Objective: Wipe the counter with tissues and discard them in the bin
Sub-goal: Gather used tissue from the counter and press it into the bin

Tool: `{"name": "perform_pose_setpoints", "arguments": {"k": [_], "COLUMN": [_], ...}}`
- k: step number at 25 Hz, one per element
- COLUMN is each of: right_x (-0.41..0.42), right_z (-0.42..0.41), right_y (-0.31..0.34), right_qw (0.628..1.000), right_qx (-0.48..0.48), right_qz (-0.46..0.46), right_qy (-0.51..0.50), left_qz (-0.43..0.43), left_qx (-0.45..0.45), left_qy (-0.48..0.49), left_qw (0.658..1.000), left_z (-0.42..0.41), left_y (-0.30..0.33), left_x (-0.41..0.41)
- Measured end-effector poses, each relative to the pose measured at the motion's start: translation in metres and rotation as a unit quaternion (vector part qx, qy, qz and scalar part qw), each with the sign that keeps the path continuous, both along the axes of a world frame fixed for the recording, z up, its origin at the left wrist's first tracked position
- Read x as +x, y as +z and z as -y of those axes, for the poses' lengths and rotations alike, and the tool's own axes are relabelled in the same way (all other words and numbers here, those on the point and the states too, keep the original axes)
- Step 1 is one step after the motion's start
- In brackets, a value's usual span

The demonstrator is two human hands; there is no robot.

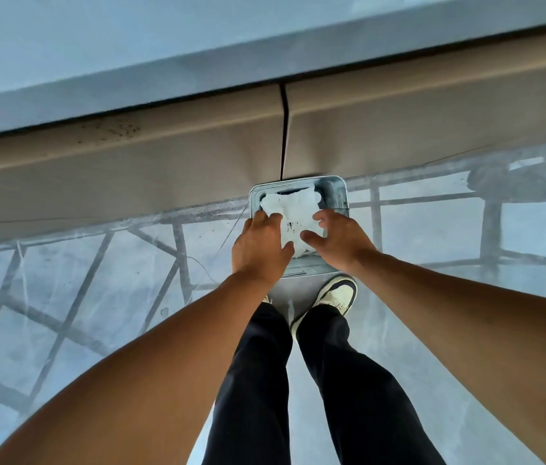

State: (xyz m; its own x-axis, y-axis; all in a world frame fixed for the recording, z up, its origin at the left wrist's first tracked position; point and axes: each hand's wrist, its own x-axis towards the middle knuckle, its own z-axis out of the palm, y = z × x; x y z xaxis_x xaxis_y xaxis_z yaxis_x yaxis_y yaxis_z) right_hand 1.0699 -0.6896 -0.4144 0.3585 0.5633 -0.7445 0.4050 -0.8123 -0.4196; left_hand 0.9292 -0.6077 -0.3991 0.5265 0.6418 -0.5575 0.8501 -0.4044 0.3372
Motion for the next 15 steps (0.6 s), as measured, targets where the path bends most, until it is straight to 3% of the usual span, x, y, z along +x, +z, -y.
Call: {"name": "perform_pose_setpoints", "arguments": {"k": [6,15], "right_x": [0.01,0.003], "right_z": [0.002,0.014], "right_y": [0.063,0.21], "right_qw": [0.999,0.991], "right_qx": [-0.003,-0.039], "right_qz": [-0.033,0.014], "right_qy": [0.042,0.124], "left_qz": [-0.074,-0.044], "left_qx": [-0.042,-0.027], "left_qy": [-0.047,0.029], "left_qw": [0.995,0.998], "left_z": [-0.008,-0.003], "left_y": [0.056,0.208], "left_x": [-0.016,-0.033]}}
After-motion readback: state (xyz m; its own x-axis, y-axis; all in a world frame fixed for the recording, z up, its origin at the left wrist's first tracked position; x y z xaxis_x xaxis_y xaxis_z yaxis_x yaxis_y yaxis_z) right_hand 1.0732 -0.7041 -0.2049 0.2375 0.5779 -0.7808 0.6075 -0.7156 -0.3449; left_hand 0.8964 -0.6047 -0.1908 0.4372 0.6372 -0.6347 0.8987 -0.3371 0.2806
